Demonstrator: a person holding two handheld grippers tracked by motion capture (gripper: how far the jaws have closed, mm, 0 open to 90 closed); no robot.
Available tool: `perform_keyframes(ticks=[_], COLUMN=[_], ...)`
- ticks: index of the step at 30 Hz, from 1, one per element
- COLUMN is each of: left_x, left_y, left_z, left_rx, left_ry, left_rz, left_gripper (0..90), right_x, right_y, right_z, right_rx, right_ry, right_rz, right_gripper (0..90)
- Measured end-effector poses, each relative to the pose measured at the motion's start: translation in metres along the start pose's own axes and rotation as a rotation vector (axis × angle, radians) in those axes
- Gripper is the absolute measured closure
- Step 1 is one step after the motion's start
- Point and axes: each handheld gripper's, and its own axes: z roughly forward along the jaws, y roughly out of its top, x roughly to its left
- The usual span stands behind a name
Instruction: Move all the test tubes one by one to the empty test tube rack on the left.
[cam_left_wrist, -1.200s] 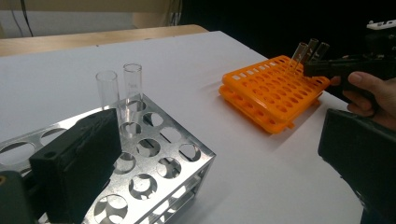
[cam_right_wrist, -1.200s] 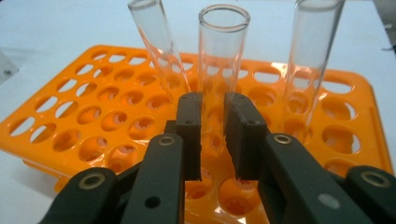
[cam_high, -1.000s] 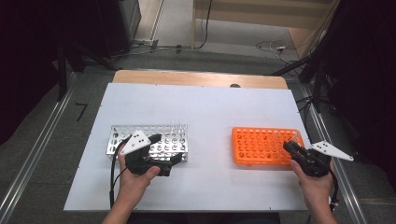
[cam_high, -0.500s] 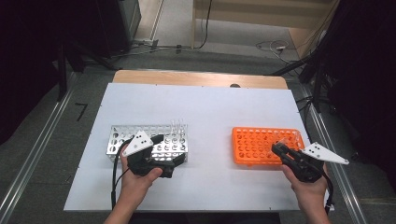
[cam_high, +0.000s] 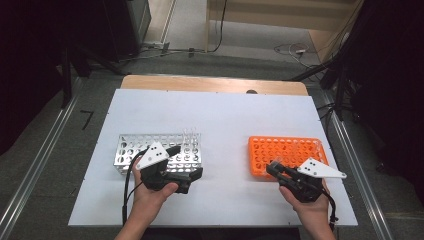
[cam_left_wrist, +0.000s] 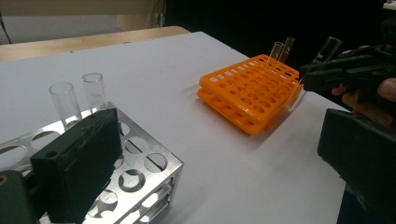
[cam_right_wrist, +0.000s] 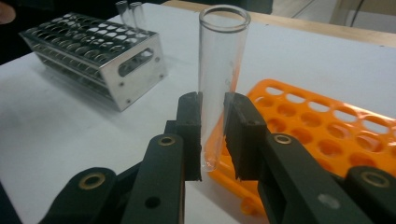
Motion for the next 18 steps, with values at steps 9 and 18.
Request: perform_keyframes(ticks=[9, 18], left_x=[-0.01, -0.023], left_y=[0.0, 0.0], left_z=[0.006, 0.014], left_rx=[0.011, 0.016], left_ry=[-0.032, -0.079], left_rz=[0.019, 0.033], left_gripper=[0.0, 2.0], right_x=[0.028, 0.051], right_y=[0.0, -0.001], right_z=[0.015, 0.028], right_rx=[0.034, 0.057], right_ry=[0.078, 0.143], right_rz=[-0.038, -0.073], right_gripper=[73.9, 73.9])
